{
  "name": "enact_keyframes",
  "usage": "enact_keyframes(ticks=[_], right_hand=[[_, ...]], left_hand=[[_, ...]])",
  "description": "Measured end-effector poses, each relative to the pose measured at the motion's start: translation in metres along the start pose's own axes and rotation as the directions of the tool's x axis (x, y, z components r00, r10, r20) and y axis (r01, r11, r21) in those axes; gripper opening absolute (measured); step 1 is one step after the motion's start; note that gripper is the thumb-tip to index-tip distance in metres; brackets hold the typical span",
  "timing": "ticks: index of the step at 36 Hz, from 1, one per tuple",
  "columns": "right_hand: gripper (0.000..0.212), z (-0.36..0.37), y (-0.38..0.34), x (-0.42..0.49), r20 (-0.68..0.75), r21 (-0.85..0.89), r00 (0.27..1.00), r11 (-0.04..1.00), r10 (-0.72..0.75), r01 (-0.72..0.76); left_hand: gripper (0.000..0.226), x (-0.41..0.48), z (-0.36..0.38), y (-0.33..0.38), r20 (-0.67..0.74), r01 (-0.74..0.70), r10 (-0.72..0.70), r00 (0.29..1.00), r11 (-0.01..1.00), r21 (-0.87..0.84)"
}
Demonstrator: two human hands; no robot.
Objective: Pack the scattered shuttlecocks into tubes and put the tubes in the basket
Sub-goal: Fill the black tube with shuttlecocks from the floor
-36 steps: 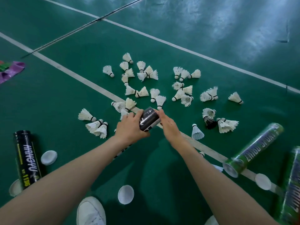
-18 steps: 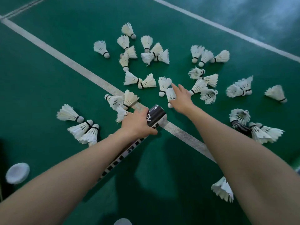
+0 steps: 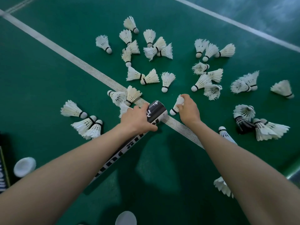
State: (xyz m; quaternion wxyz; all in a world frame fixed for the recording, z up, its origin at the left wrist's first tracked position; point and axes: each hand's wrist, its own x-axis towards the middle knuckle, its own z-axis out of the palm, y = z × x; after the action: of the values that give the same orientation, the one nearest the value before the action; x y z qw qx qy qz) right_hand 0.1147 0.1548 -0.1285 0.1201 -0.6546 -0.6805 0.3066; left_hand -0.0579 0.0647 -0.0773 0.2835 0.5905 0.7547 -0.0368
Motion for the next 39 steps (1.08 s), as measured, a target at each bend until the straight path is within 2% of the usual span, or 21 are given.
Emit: enact_keyframes(ticks=[5, 9, 17, 21, 26, 31, 35, 39], right_hand=[[0.034, -0.022, -0.003, -0.041, -0.127, 0.191, 0.992, 0.98, -0.022, 0.046], [0.029, -0.056, -0.021, -0.076, -0.21, 0.296, 0.977, 0.95, -0.04, 0.103], [0.024, -0.12, -0.056, -0.161, -0.393, 0.323, 0.896, 0.881, -0.207, 0.345], [0.032, -0.146, -0.069, -0.205, -0.333, 0.307, 0.901, 0.872, -0.278, 0.382], [0.039, -0.169, -0.086, -0.264, -0.326, 0.352, 0.893, 0.837, -0.31, 0.42], [0.047, -0.164, -0.099, -0.305, -0.217, 0.454, 0.933, 0.816, -0.288, 0.357], [0.047, -0.149, -0.102, -0.314, -0.116, 0.606, 0.971, 0.759, -0.211, 0.237], [0.05, -0.133, -0.101, -0.312, 0.002, 0.634, 0.976, 0.755, -0.217, 0.167]], left_hand=[[0.082, -0.031, -0.008, 0.017, -0.037, -0.018, 0.018, 0.999, 1.0, -0.018], [0.086, -0.06, -0.021, 0.035, -0.084, -0.047, 0.045, 0.995, 0.999, -0.024], [0.086, -0.134, -0.05, 0.069, -0.242, -0.127, 0.108, 0.964, 0.99, -0.066], [0.09, -0.178, -0.061, 0.078, -0.333, -0.201, 0.153, 0.93, 0.973, -0.116], [0.091, -0.235, -0.069, 0.073, -0.414, -0.265, 0.174, 0.894, 0.949, -0.173], [0.097, -0.263, -0.06, 0.061, -0.438, -0.257, 0.175, 0.882, 0.957, -0.136], [0.095, -0.268, -0.056, 0.049, -0.42, -0.224, 0.182, 0.889, 0.973, -0.053], [0.094, -0.261, -0.044, 0.033, -0.397, -0.191, 0.195, 0.897, 0.98, 0.051]])
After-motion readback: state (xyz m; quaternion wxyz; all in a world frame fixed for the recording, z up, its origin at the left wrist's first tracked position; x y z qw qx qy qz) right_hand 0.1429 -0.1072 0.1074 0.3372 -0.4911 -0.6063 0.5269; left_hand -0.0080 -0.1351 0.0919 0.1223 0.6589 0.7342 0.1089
